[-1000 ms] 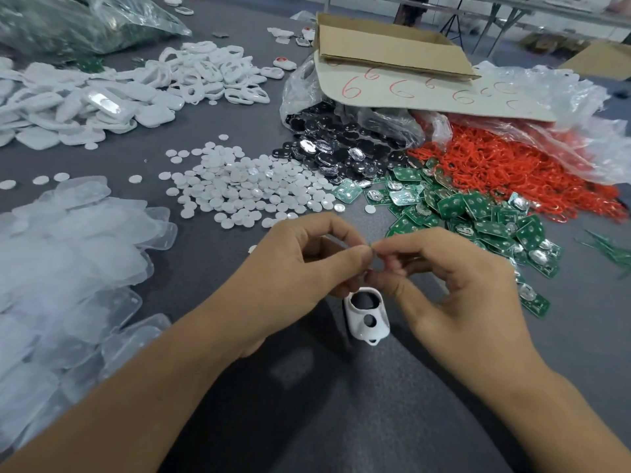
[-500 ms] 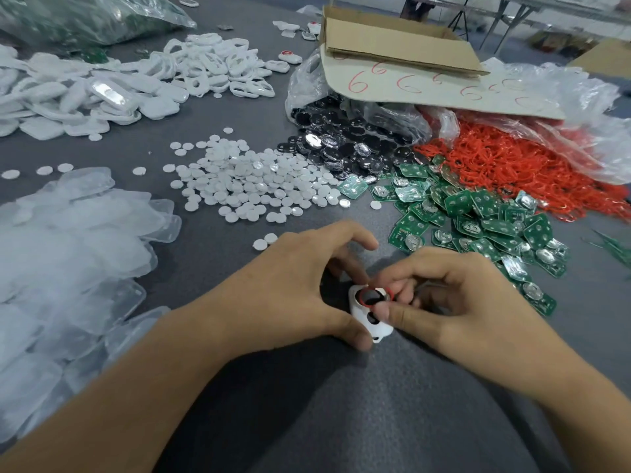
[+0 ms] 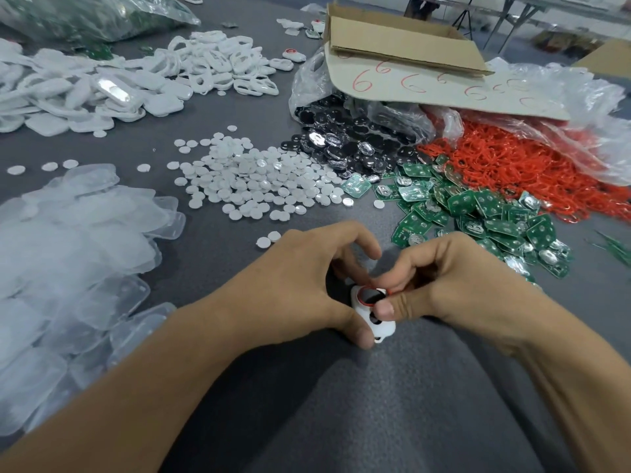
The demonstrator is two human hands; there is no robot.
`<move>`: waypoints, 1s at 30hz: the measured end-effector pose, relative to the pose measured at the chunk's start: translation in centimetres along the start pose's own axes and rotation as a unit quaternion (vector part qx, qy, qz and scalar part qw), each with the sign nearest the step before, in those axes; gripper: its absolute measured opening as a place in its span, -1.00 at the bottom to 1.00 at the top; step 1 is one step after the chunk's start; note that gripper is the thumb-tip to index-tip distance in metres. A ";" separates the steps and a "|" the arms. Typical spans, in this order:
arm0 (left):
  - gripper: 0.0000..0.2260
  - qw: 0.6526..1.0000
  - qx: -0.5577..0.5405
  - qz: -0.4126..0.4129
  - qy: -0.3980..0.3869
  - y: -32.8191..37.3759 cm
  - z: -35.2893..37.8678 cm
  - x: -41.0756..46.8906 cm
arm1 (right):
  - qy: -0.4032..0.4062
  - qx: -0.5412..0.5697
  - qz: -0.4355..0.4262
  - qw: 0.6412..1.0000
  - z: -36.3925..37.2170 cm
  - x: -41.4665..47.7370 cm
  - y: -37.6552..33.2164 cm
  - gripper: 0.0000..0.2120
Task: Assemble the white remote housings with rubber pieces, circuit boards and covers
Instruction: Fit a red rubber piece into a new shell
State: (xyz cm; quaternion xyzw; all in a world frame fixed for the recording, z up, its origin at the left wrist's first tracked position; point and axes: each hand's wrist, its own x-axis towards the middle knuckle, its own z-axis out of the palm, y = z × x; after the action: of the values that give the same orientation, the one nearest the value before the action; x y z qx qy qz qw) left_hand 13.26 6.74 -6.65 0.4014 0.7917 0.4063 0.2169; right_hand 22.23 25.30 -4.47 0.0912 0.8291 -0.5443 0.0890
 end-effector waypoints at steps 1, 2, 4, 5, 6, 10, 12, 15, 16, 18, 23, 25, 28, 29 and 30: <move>-0.34 1.000 -0.003 -0.003 0.000 0.0 0.0 0.0 | -0.012 -0.018 0.008 1.000 -0.2 0.4 -0.4 -0.80; -0.35 1.000 -0.007 -0.006 -0.001 0.0 0.0 0.0 | -0.021 -0.041 0.014 0.999 -0.4 0.7 -0.7 -0.81; -0.36 1.000 -0.015 -0.008 -0.003 0.0 0.0 0.0 | -0.039 -0.088 0.016 0.995 -0.8 1.2 -1.4 -0.81; -0.36 1.000 -0.017 -0.009 -0.004 0.0 -0.1 0.1 | -0.047 -0.107 0.011 0.993 -1.0 1.4 -1.6 -0.81; -0.36 1.000 -0.017 -0.011 -0.005 0.0 -0.1 0.1 | -0.053 -0.118 0.000 0.992 -1.0 1.4 -1.7 -0.82; -0.36 1.000 -0.019 -0.018 -0.007 0.0 -0.1 0.1 | -0.030 -0.149 -0.071 0.986 -1.0 0.8 -0.9 -0.86; -0.37 1.000 -0.022 -0.018 -0.009 0.0 -0.1 0.1 | -0.036 -0.203 -0.112 0.972 -1.1 0.6 -0.7 -0.89; -0.38 1.000 -0.023 -0.016 -0.007 0.0 -0.1 0.2 | -0.056 -0.218 -0.118 0.967 -1.5 0.7 -0.8 -0.88; -0.38 1.000 -0.022 -0.016 -0.006 0.0 -0.2 0.2 | -0.058 -0.204 -0.106 0.972 -1.6 0.9 -0.8 -0.86; -0.39 1.000 -0.021 -0.016 -0.005 0.0 -0.2 0.2 | -0.065 -0.179 -0.084 0.978 -1.8 1.3 -0.8 -0.87; -0.42 1.000 -0.024 -0.010 -0.003 0.1 -0.1 0.1 | -0.069 -0.159 -0.050 0.984 -1.7 2.0 -1.3 -0.87; -0.43 1.000 -0.022 -0.007 -0.004 0.0 -0.1 0.2 | -0.076 -0.163 -0.043 0.983 -1.6 2.2 -1.7 -0.85; -0.43 1.000 -0.022 -0.003 -0.003 0.0 -0.1 0.2 | -0.058 -0.168 -0.037 0.983 -1.3 1.7 -1.7 -0.85; -0.43 1.000 -0.021 -0.003 -0.002 0.0 -0.1 0.2 | -0.038 -0.163 -0.032 0.985 -1.1 1.4 -1.5 -0.85; -0.42 1.000 -0.021 -0.004 -0.002 0.0 -0.1 0.2 | -0.017 -0.152 -0.026 0.988 -0.8 1.0 -1.3 -0.84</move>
State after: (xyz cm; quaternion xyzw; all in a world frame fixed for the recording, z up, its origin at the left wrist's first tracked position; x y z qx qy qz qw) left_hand 13.07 6.82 -6.56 0.3945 0.7842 0.4211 0.2281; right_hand 20.94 25.60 -3.29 0.0457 0.9030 -0.4152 0.1011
